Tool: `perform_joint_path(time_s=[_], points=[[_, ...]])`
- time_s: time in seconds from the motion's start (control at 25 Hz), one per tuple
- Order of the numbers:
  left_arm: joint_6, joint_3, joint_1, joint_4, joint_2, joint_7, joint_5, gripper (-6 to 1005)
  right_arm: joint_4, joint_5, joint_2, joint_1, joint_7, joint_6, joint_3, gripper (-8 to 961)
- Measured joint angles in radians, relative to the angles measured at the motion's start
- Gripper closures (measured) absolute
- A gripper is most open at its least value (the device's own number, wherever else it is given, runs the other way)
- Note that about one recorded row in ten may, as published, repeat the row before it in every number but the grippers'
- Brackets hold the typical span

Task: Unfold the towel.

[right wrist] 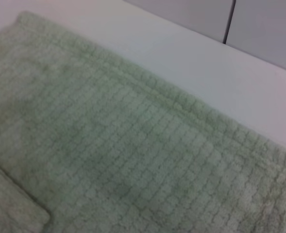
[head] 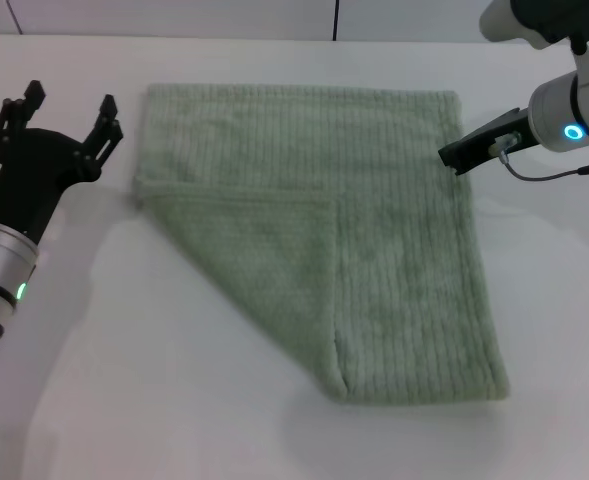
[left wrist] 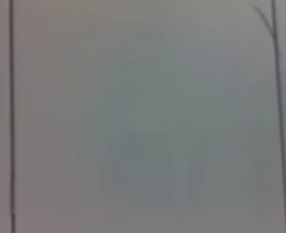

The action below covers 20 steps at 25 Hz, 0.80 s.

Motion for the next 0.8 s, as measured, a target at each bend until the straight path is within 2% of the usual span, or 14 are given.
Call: perform_joint_path(time_s=[0.52,0.64,0.8], points=[[-0.017,0.056,0.004,-0.099,0.012,-0.002,0.042,154,0.048,0.003,0.0,0.002,-0.011,0.061,-0.012,953],[-0.081,0.052,0.007,-0.164,0.017,-0.001,0.085,154,0.055,0.003,-0.001,0.003,-0.012,0.066,-0.011,953],[-0.275,0.026,0.026,-0.348,0.041,0.007,0.173,154,0.061,0.003,-0.001,0.003,-0.013,0.072,-0.011,953]])
